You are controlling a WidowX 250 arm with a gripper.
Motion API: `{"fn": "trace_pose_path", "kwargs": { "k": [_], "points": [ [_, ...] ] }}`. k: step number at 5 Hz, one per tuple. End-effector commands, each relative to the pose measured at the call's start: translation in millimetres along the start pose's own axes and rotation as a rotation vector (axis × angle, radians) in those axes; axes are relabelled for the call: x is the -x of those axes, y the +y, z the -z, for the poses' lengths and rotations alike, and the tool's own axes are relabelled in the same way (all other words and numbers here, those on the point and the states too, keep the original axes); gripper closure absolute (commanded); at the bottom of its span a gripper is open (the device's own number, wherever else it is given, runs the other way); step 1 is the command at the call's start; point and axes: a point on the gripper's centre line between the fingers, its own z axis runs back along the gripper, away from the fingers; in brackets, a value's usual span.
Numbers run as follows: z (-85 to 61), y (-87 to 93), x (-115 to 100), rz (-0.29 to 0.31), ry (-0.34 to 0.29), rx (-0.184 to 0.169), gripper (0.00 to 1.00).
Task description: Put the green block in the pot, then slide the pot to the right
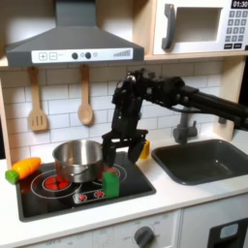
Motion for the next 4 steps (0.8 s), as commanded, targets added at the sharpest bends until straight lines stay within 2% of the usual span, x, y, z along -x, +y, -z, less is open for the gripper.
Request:
{"fn": "trace_pose_path", "kwargs": {
  "k": [1, 3, 4],
  "points": [
    [15.4, 5.4, -6, 0.016, 0.022, 0.001, 0.0],
    [28.4, 11.3, -7, 0.03, 0.044, 0.0, 0.0],
    [36.5, 7.3, -8, 0.034, 0.07, 0.009, 0.0]
  ]
}}
